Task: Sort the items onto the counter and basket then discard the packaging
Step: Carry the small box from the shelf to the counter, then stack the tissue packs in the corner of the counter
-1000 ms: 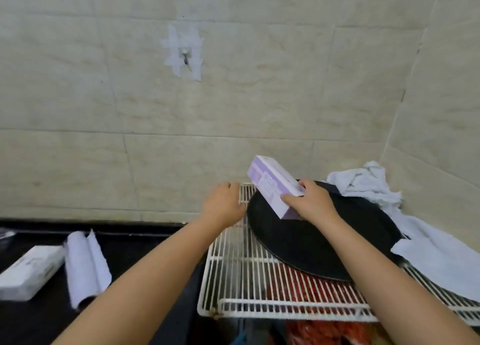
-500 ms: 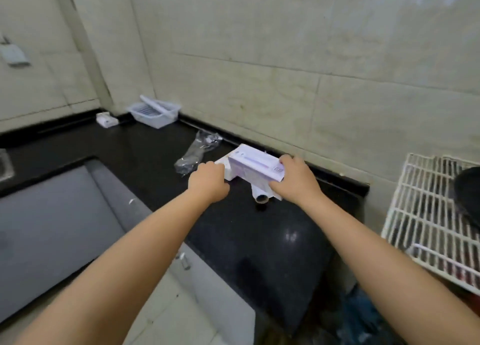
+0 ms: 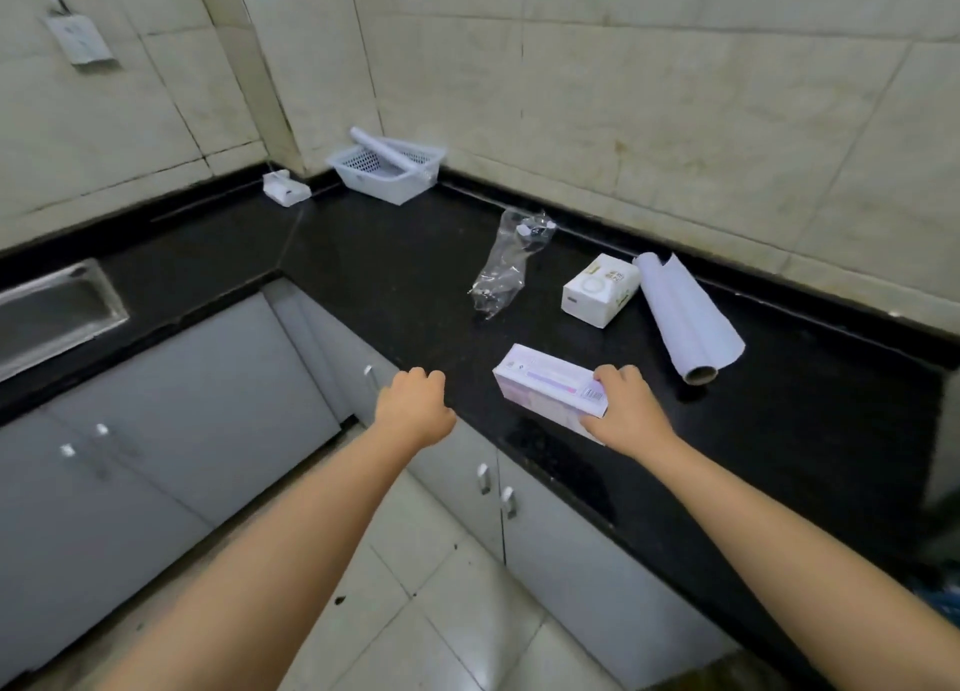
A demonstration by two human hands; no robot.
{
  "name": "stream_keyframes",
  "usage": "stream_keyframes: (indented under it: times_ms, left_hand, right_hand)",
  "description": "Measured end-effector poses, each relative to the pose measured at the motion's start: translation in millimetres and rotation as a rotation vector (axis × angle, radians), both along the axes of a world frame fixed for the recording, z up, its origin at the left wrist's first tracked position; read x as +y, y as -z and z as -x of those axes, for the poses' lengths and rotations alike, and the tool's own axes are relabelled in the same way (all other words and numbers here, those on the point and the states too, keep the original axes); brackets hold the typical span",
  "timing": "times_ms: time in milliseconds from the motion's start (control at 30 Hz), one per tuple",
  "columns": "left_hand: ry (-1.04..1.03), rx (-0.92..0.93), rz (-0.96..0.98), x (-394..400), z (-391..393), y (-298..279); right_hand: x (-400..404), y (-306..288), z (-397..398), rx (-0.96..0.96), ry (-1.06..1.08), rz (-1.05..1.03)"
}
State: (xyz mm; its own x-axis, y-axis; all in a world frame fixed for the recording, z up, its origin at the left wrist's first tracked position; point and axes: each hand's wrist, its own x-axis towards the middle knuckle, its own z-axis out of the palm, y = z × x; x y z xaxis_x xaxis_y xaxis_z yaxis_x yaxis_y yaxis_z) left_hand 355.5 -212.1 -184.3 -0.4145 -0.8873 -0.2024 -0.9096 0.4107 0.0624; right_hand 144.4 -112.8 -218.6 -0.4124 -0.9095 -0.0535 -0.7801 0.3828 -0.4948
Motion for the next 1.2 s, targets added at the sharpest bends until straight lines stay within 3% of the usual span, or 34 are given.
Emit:
stream_keyframes:
  times_ms: [233,433,733,900,1033,1200]
  left_hand:
    - [0.069,-0.018,-0.091,-60.2,9.9,44.0]
    - [0.171,-0.031,-0.061,-139.4,54.2,63.6]
    - [0.34,0.126,-0.101,-208.8,104.2,76.5]
    - [0.453,0.228,-0.174,-220.0,116.9,81.0]
    - [0.498,0.199,-0.213,-232.9,125.2,79.7]
    - [0.572,0.131,-0.19,-254.1,135.9,69.1]
  right_hand:
    - [-54.6,37.1,-5.8,-0.064,0.077,0.002]
    - [-113.6,61.0,14.0,-0.142,0.13,0.053]
    - [-132.2,84.7,28.7,-0.184,0.211,0.028]
    - [-126.5,87.5,25.8,-0.086,0.217,-0.054]
    - [-124.3,83.6,18.8,-0.106,0.274,-0.108]
    - [-150.1,61.7,32.2,-0.155,0.509,0.0]
